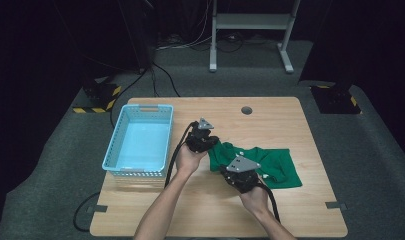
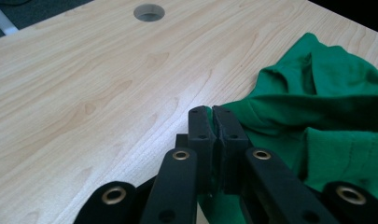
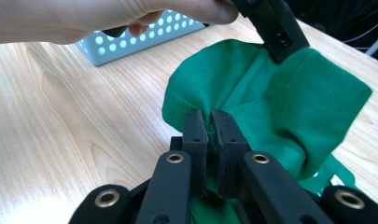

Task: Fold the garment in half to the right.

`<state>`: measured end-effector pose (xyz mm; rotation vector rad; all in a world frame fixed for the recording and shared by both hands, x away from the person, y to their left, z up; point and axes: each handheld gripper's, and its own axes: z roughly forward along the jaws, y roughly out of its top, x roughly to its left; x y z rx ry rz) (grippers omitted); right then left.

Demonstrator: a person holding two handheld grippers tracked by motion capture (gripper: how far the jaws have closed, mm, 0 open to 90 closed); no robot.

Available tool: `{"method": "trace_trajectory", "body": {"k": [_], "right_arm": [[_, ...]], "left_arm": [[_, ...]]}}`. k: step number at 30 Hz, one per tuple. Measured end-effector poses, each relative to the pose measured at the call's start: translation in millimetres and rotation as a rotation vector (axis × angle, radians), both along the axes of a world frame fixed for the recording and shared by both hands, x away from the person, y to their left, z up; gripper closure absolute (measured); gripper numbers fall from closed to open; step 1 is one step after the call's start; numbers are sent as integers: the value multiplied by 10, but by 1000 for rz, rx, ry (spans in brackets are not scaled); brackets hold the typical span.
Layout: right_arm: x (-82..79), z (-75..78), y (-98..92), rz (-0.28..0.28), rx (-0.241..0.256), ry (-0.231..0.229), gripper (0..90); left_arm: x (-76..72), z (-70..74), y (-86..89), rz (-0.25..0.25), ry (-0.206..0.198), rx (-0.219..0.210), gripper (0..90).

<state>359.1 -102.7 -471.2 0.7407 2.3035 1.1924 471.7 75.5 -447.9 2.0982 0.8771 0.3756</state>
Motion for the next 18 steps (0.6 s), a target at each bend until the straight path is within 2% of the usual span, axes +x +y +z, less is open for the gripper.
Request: {"method": "trace_trajectory", "body": {"k": [8,18], "right_arm": [[-28,101,14,10,15,-23,855],[-43,177,32,20,34,-25,855]], "left_arm": [[-14,77,50,-2,-4,-20,862],[-17,150,89,-9,-8,-26,862]]}}
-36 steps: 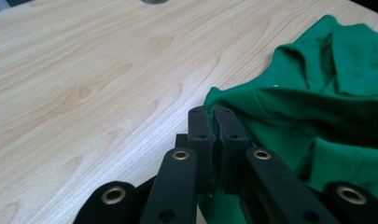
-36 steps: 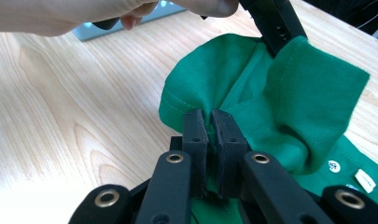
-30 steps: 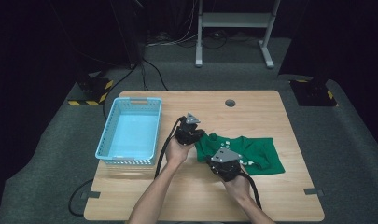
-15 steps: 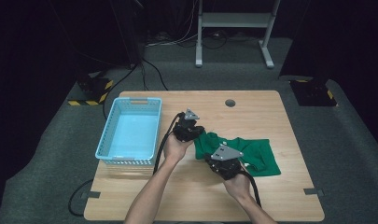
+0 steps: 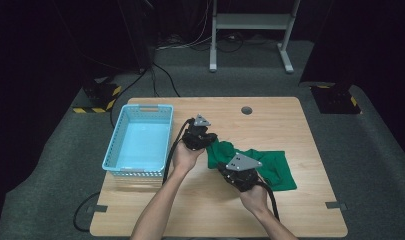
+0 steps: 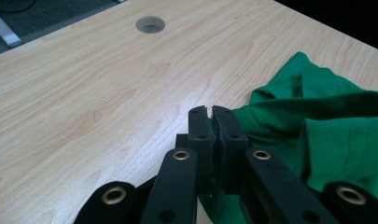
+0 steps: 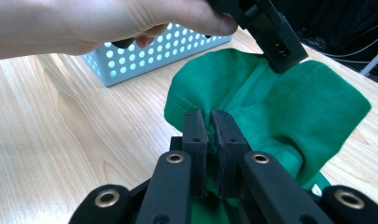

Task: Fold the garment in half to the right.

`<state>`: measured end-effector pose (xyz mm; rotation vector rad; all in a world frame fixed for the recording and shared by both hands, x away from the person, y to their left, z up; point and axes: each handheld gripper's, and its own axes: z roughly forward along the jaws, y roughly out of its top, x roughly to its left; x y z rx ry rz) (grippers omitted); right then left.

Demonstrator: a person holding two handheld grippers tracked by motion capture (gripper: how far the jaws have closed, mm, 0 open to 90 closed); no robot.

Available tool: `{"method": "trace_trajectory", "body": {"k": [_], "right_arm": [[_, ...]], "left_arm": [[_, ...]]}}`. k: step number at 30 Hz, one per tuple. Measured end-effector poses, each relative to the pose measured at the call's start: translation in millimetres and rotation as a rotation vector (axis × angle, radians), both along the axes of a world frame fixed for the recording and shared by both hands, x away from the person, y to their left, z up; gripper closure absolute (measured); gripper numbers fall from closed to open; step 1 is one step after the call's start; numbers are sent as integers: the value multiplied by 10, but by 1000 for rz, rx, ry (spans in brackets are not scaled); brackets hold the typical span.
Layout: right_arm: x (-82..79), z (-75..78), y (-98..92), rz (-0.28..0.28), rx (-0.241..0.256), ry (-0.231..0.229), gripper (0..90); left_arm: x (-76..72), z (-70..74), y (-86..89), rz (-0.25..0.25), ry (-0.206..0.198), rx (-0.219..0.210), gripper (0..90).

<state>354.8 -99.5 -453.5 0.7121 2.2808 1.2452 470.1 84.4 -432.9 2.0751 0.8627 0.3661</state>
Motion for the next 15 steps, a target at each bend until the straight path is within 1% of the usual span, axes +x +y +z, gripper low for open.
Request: {"method": "trace_trajectory", "body": {"k": [8,12,15], "right_arm": [[7,60,9,8,20,7,855],[12,101,15,10,26,-1,856],[9,134,26,13,30,-3,856]], "left_arm": [[0,95,13,-11,-10,-4,862],[14,118,44,-10,-3,-21,863],[19,158,55,-12,-4,-25,862]]}}
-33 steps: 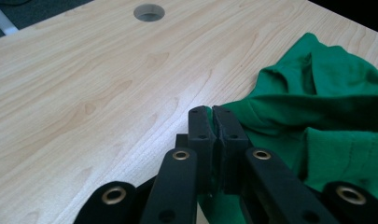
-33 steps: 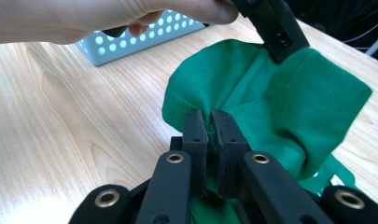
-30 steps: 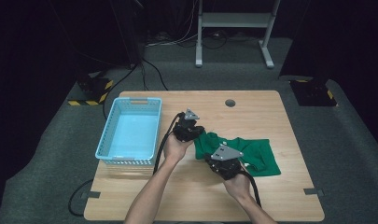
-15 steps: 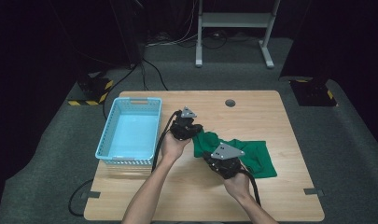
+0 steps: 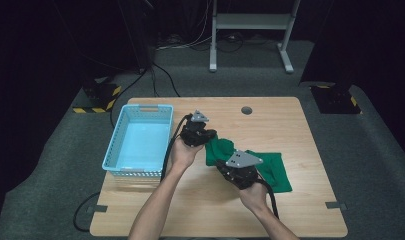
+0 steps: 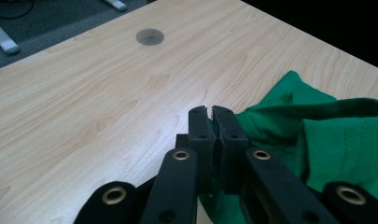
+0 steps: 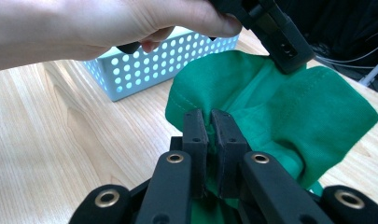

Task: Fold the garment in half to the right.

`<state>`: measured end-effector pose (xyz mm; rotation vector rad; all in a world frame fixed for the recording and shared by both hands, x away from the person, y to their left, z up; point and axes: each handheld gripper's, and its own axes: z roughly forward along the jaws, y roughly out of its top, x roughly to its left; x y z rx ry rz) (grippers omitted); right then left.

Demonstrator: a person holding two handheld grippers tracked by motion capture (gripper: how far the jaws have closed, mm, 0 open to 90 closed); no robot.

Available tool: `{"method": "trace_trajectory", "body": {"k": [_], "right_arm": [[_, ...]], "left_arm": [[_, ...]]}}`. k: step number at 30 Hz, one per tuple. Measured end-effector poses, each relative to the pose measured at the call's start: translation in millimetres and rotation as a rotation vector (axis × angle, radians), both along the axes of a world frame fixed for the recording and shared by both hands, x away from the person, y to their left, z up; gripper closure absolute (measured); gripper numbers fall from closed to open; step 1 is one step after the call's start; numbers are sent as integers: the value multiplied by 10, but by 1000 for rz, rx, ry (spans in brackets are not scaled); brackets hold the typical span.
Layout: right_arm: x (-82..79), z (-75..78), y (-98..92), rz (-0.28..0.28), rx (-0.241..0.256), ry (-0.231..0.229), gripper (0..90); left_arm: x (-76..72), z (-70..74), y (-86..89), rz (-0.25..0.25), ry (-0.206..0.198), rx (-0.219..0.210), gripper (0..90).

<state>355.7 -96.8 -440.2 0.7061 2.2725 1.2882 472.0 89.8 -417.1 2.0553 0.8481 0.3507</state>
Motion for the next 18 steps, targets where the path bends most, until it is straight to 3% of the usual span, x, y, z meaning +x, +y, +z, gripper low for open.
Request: {"method": "trace_trajectory", "body": {"k": [7,18], "right_arm": [[-4,92,38,9,18,-11,856],[27,219,251,44,54,-17,856]], "left_arm": [[13,100,38,-6,0,-7,863],[6,258,268,16,-6,-28,865]]}}
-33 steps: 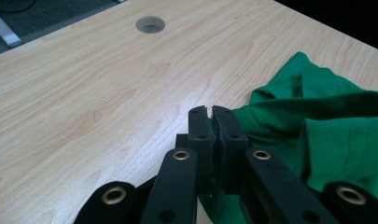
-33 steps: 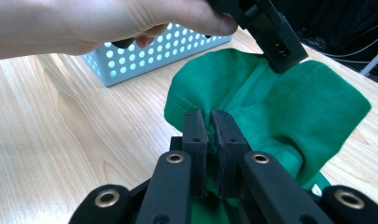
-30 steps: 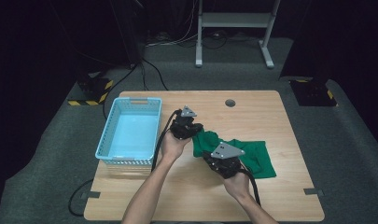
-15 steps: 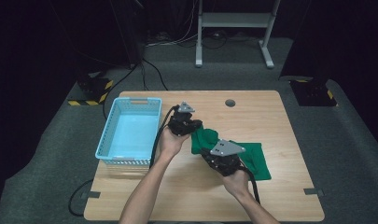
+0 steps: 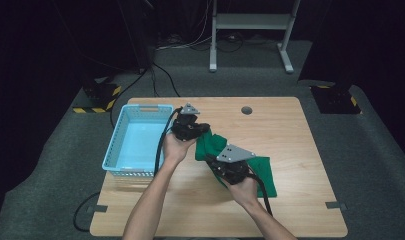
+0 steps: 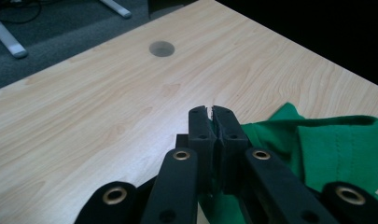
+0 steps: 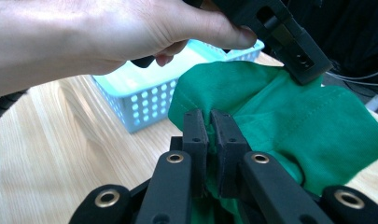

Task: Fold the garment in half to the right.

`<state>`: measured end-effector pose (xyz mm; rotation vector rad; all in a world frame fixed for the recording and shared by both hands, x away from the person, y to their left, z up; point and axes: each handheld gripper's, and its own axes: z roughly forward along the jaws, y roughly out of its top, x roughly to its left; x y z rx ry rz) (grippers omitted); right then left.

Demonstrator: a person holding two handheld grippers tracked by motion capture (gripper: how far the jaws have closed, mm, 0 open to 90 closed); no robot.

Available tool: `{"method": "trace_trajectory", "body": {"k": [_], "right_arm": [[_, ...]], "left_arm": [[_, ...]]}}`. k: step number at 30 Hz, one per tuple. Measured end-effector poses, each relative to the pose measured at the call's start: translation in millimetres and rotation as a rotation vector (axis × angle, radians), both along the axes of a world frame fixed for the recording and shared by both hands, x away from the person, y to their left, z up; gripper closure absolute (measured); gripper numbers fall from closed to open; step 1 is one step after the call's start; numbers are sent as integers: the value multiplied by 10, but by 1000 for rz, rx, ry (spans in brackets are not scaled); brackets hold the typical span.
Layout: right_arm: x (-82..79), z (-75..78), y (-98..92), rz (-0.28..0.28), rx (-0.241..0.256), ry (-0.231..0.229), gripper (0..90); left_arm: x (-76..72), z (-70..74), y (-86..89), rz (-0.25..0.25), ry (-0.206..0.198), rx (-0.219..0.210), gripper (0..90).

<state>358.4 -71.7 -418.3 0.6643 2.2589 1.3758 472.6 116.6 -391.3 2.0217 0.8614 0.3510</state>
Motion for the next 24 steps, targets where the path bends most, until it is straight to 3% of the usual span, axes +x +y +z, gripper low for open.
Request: {"method": "trace_trajectory", "body": {"k": [9,16,24], "right_arm": [[5,85,195,36,30,-10,856],[-1,44,194,30,-2,-4,855],[-17,25,102,15,-5,-5,855]], "left_arm": [[-86,109,225,32,-10,1,865],[-64,-4,127,15,4,-4,865],[-42,-49,14,-4,11,-12,865]]}}
